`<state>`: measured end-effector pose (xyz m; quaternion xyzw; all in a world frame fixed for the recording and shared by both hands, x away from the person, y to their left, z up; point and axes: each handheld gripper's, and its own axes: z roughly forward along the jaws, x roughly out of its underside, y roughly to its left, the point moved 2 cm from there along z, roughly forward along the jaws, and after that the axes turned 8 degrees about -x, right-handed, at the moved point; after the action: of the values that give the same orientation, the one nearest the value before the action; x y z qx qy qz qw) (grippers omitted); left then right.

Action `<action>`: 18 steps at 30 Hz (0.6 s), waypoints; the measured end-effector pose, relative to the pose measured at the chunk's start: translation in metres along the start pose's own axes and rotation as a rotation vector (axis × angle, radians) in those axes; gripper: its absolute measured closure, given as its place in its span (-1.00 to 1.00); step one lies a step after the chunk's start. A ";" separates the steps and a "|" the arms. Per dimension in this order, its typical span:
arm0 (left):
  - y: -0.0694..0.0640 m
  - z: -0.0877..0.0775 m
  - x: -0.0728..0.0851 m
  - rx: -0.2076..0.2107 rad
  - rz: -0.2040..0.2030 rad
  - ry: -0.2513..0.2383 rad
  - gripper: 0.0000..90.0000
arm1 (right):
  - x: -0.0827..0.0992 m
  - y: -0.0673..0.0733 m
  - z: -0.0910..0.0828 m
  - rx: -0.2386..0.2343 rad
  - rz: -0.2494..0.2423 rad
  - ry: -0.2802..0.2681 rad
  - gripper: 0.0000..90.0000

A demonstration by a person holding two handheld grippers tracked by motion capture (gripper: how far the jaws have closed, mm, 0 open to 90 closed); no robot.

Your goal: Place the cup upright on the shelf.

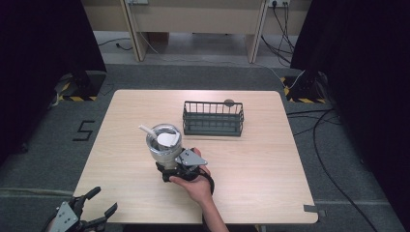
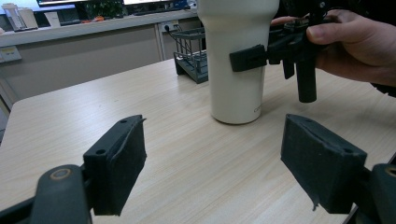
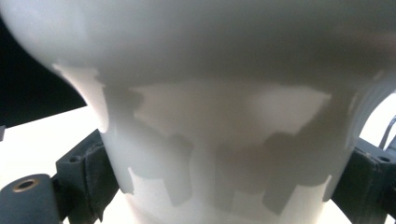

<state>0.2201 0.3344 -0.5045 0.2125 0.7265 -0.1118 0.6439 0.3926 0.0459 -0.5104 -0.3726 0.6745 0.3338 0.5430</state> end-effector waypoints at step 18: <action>0.001 0.000 0.000 -0.001 -0.004 -0.004 -0.52 | -0.026 -0.021 -0.024 0.068 0.004 -0.015 -0.77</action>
<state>0.2202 0.3349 -0.5041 0.2103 0.7256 -0.1133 0.6453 0.4027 0.0187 -0.4816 -0.3499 0.6820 0.3148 0.5598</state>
